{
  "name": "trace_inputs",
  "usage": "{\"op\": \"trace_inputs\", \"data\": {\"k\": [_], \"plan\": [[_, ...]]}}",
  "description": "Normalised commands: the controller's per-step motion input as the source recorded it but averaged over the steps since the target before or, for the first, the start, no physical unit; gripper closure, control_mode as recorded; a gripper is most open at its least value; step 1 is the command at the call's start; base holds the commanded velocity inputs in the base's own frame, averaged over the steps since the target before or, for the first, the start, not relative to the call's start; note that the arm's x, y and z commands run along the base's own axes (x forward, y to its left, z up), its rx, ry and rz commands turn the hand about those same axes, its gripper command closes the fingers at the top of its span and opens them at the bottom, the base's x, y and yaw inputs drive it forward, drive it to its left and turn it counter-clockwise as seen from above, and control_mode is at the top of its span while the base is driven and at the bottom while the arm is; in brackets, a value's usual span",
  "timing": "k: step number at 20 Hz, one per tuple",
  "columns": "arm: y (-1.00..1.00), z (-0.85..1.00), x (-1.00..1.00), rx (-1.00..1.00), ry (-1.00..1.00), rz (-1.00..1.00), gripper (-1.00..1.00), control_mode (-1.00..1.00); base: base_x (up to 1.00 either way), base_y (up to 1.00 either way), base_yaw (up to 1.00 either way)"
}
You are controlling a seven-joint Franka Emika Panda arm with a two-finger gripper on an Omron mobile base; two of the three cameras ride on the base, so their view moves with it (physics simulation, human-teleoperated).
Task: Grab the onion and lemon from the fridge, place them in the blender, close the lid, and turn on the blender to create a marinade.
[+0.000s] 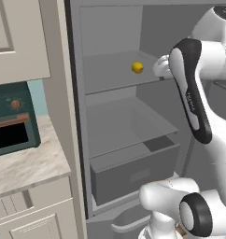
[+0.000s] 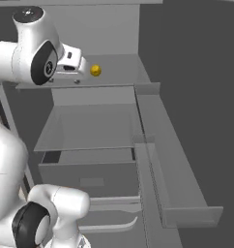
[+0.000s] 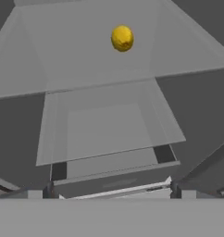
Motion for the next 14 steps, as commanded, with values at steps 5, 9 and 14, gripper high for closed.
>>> {"op": "trace_inputs", "data": {"k": [5,9,14], "plan": [[0.0,-0.05,1.0,0.0,0.0,0.0,-1.0,-1.0,0.0,0.0,0.0],[0.0,-0.29,0.98,0.0,0.01,0.0,-1.0,-1.0,0.0,0.0,0.0],[0.04,-0.45,0.82,-0.01,0.0,0.0,-1.0,-1.0,0.0,0.0,0.0]]}}
